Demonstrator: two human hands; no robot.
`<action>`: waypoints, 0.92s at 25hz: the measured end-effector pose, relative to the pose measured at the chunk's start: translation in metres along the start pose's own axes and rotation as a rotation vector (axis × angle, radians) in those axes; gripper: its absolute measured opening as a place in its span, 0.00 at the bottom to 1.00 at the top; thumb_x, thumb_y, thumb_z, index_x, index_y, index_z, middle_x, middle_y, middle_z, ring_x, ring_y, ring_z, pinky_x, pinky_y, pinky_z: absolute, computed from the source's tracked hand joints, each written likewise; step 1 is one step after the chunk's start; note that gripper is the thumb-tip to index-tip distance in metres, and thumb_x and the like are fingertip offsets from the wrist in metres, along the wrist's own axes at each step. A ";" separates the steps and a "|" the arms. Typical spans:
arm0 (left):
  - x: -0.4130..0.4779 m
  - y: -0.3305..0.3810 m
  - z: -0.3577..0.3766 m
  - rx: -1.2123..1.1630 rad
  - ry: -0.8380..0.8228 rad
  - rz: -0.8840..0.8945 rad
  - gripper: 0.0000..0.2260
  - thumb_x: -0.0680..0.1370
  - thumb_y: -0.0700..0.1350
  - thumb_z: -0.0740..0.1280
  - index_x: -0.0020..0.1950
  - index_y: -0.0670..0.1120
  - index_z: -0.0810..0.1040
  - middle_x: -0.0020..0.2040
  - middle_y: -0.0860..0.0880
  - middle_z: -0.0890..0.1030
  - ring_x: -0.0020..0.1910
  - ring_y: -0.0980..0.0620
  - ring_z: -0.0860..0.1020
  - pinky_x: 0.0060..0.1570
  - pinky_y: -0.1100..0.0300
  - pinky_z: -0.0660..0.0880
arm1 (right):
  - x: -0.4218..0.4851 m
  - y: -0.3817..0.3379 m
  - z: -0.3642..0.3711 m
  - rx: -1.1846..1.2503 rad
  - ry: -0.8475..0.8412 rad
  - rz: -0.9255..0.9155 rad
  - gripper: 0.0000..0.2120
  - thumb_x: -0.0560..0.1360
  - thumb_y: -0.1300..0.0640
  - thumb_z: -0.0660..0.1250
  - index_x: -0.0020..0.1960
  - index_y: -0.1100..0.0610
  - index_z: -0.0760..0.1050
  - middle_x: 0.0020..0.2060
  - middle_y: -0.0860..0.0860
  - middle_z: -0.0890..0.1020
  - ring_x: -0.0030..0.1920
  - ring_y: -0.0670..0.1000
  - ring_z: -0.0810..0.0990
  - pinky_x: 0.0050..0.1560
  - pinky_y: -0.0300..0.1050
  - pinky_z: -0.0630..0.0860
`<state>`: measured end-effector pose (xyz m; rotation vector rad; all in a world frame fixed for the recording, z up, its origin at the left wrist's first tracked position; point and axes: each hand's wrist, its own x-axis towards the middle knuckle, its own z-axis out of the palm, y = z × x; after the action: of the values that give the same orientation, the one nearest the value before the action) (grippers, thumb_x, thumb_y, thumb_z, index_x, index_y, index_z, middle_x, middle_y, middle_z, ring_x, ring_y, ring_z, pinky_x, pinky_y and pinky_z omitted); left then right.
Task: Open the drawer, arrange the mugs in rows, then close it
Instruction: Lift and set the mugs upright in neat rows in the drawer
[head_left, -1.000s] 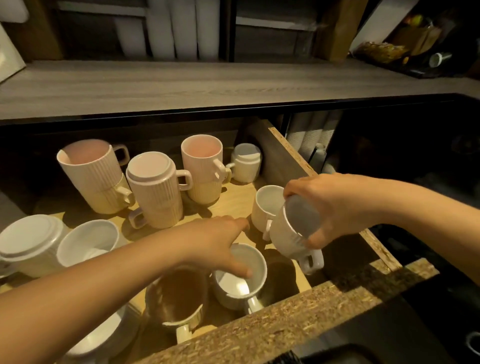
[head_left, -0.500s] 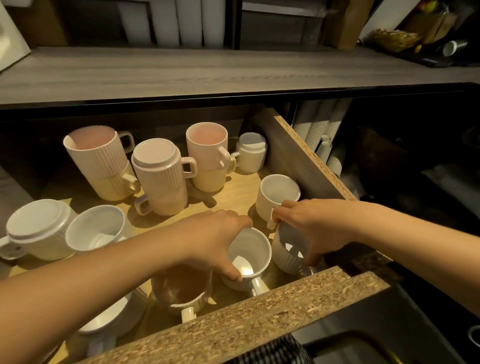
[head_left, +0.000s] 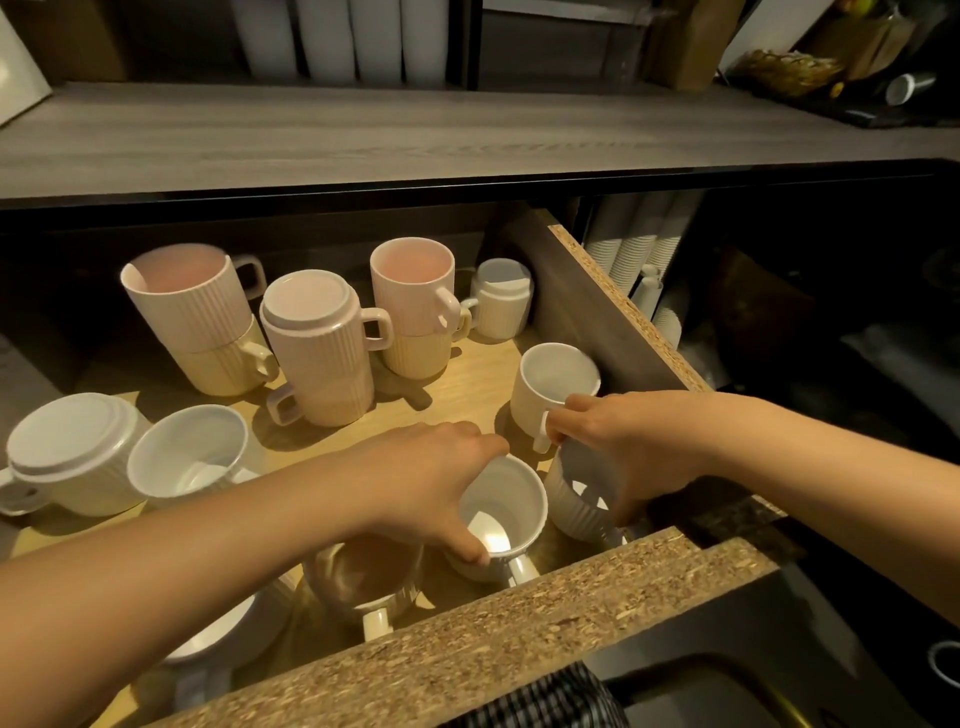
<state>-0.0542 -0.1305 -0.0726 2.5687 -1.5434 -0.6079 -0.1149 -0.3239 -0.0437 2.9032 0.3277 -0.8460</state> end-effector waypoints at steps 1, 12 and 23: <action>0.000 0.000 -0.001 -0.014 -0.020 -0.005 0.36 0.67 0.60 0.72 0.71 0.55 0.61 0.64 0.52 0.72 0.59 0.53 0.71 0.57 0.54 0.73 | -0.001 -0.001 -0.002 -0.010 0.000 0.007 0.37 0.67 0.48 0.75 0.69 0.50 0.59 0.64 0.49 0.70 0.57 0.51 0.73 0.55 0.43 0.75; -0.055 -0.031 -0.046 0.093 -0.009 -0.220 0.23 0.78 0.58 0.60 0.72 0.56 0.61 0.71 0.54 0.68 0.67 0.54 0.69 0.65 0.58 0.69 | 0.034 -0.056 -0.065 -0.040 0.264 -0.135 0.20 0.77 0.51 0.64 0.67 0.50 0.67 0.61 0.50 0.77 0.58 0.51 0.77 0.54 0.40 0.74; -0.172 -0.110 -0.059 0.052 0.056 -0.630 0.27 0.76 0.51 0.66 0.73 0.54 0.60 0.70 0.53 0.68 0.65 0.53 0.71 0.63 0.59 0.71 | 0.113 -0.160 -0.120 -0.068 0.300 -0.395 0.22 0.75 0.51 0.66 0.68 0.49 0.67 0.61 0.49 0.78 0.58 0.52 0.79 0.52 0.44 0.77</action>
<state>-0.0118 0.0643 0.0023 3.0734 -0.7144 -0.5303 0.0027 -0.1298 -0.0095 2.9403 0.9596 -0.4170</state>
